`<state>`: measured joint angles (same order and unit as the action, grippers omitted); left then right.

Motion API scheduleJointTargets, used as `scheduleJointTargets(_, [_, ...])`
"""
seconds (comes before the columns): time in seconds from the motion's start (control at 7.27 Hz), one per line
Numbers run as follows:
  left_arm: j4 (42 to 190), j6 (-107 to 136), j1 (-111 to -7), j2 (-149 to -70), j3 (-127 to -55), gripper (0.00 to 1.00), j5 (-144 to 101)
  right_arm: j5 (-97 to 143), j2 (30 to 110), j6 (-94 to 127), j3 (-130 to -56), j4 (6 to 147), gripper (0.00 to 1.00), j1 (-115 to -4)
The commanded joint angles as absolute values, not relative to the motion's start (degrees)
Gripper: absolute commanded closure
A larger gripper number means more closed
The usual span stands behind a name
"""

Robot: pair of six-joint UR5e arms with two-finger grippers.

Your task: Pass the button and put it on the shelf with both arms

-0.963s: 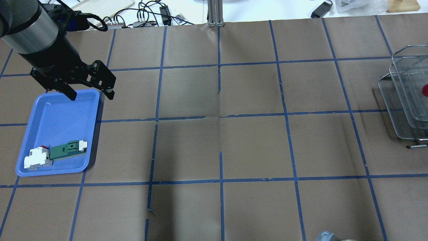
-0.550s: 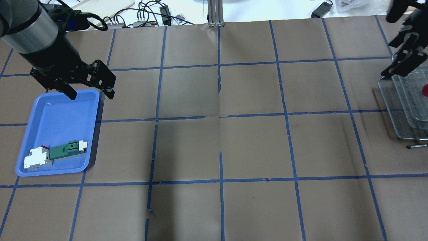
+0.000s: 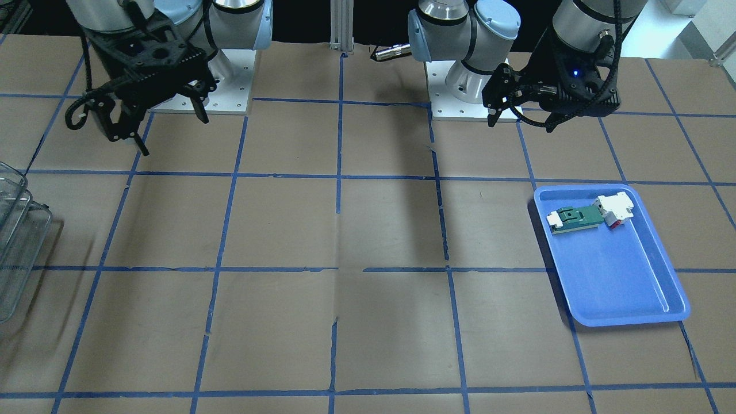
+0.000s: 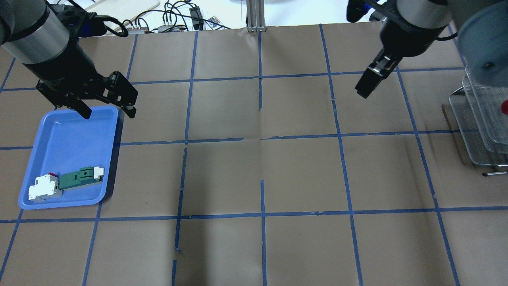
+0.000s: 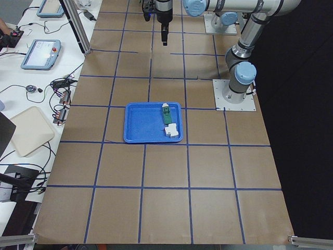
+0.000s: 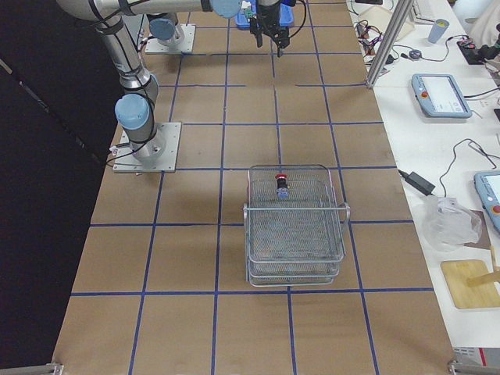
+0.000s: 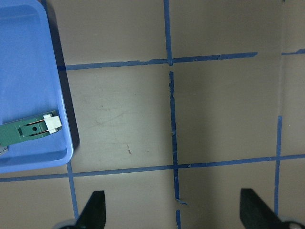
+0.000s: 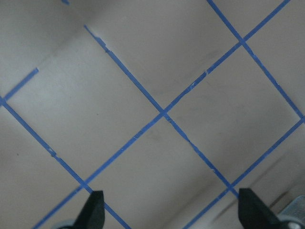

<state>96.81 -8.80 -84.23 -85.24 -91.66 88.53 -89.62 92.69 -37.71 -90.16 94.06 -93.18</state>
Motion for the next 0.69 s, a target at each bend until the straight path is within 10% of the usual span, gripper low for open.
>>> scheduleJointTargets(0.0, [97.2, -8.35, -84.29, -85.08, -91.67, 0.0, 88.77, -89.29, 91.76, -14.63, -90.87, 94.22, 0.0, -93.96])
scheduleJointTargets(0.55, [99.23, -8.09, -84.29, -83.33, -90.7, 0.0, 88.77, -89.91, 88.42, -1.59, -90.35, 93.08, 0.0, -89.82])
